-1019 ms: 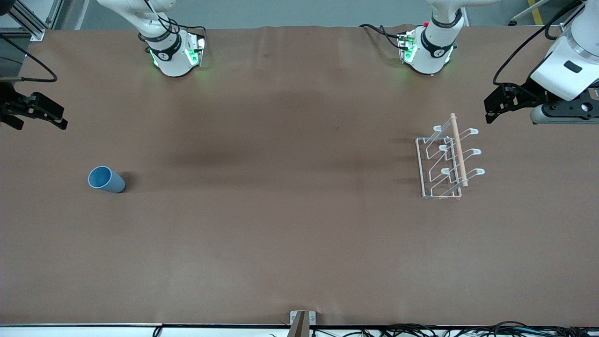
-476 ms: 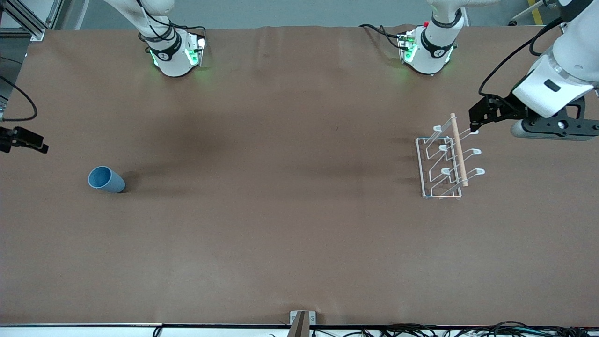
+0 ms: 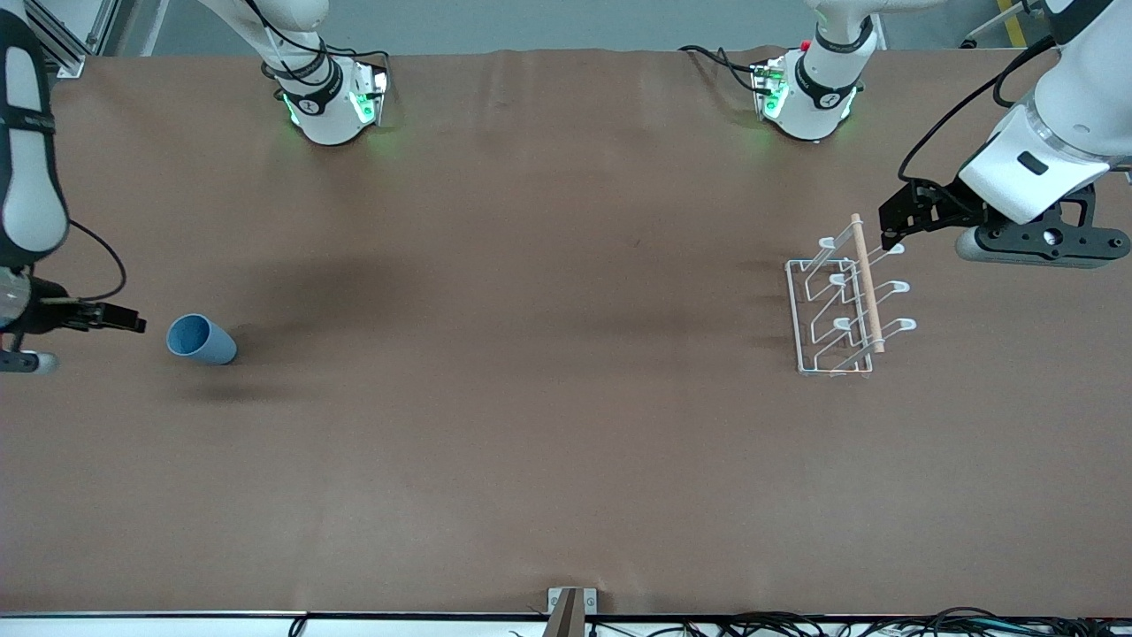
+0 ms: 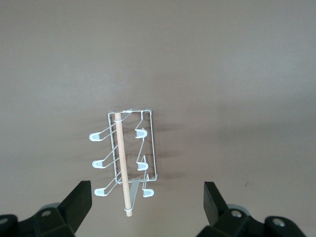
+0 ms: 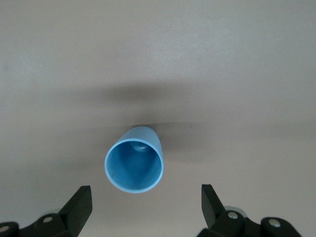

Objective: Hang cup on cup holder
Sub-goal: 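Close the right gripper on the rim of the blue cup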

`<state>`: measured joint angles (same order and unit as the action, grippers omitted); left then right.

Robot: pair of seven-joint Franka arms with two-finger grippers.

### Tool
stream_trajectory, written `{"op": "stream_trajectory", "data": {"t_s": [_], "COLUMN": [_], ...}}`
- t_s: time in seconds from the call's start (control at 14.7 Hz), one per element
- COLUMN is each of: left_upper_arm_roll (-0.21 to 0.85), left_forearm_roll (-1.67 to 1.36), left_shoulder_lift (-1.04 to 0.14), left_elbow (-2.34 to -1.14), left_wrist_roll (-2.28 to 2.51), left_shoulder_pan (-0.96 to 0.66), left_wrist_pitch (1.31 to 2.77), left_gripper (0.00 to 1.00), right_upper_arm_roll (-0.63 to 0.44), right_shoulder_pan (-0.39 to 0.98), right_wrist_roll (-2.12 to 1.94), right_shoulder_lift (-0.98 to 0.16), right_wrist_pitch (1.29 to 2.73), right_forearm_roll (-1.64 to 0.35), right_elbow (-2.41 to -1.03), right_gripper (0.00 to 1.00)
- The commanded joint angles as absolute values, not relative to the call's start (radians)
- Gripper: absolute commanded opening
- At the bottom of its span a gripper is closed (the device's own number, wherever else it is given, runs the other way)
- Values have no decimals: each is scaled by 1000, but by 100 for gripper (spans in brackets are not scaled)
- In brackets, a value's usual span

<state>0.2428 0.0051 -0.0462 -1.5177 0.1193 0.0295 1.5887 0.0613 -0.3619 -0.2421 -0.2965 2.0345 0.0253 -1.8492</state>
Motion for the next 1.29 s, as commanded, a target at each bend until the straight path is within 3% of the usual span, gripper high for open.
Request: {"op": "stream_trajectory", "data": {"t_s": [0.0,0.27,0.41,0.48,0.68,1.22], "left_upper_arm_roll": [244,242,241,238,235,232], "left_forearm_roll": [6,8,9,9,9,8], "left_shoulder_lift": [-49,-46,-43,-41,-40,-37], "left_elbow": [-1499,-1497,-1497,-1496,-1490,-1488], "left_wrist_roll": [121,121,121,120,117,109], "left_shoulder_pan": [37,40,41,43,43,44], "left_wrist_pitch": [1578,1577,1578,1578,1577,1566], "left_gripper": [100,100,100,100,100,100], "right_upper_arm_roll": [77,77,77,77,77,78], "right_shoulder_pan": [-396,-411,-411,-413,-408,-397], "right_wrist_roll": [-256,-278,-278,-278,-278,-276], "right_shoulder_lift": [-262,-268,-284,-297,-310,-310], "right_wrist_pitch": [2181,2411,2471,2474,2511,2496], "right_forearm_roll": [23,23,23,23,23,25], "right_elbow": [-2009,-2182,-2214,-2209,-2201,-2125], "right_gripper": [97,95,86,72,5,3]}}
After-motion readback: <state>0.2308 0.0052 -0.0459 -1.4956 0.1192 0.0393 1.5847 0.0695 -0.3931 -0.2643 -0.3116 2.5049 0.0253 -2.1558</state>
